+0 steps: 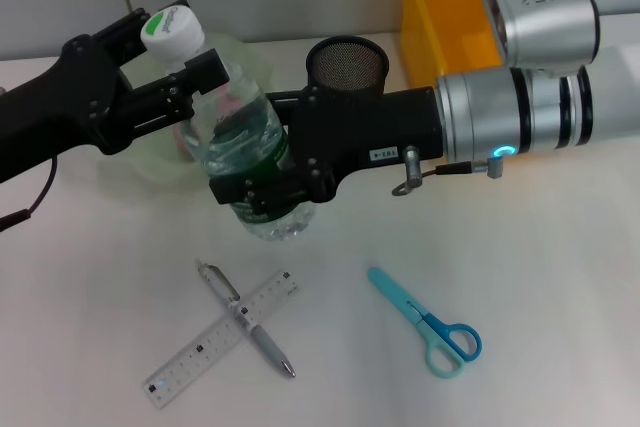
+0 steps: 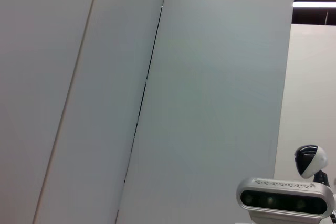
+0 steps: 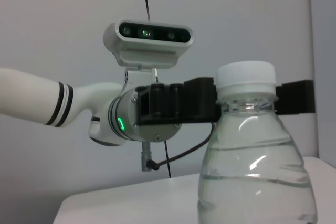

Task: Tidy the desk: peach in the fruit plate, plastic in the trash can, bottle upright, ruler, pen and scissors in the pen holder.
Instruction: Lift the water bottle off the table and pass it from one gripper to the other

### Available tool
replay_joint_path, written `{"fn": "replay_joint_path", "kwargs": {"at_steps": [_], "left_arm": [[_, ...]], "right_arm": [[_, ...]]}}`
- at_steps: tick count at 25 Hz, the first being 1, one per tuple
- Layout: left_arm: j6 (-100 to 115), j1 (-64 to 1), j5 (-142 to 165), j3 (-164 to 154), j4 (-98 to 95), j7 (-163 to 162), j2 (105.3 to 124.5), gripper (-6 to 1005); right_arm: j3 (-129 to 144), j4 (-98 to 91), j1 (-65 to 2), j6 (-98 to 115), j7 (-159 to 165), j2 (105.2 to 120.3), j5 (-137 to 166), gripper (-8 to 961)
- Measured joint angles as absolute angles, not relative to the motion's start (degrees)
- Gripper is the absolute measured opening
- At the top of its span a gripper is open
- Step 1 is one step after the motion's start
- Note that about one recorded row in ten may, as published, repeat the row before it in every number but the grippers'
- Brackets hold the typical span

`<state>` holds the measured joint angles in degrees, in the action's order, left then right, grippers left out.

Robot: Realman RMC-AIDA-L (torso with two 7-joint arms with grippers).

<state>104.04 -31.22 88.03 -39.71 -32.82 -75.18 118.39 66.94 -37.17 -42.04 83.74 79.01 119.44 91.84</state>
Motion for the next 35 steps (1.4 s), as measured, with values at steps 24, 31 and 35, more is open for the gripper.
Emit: {"fn": "replay_joint_path", "kwargs": {"at_steps": [24, 31, 35], "left_arm": [[104.07, -30.71, 87.93, -40.34, -32.78, -75.05, 118.41, 462], [104.06, -30.60, 87.87, -40.33, -32.78, -75.14, 118.42, 451], [104.22, -30.49, 88.04, -40.09, -32.78, -75.30, 118.40, 450]], "right_arm": [[67.15, -37.17, -42.00, 83.97, 79.29, 119.53, 91.01, 771], [67.32, -37.18, -41.65, 84.03, 79.34, 119.53, 90.33, 771], [68.57, -37.38, -41.64, 84.03, 79.46, 119.53, 89.82, 771]]}}
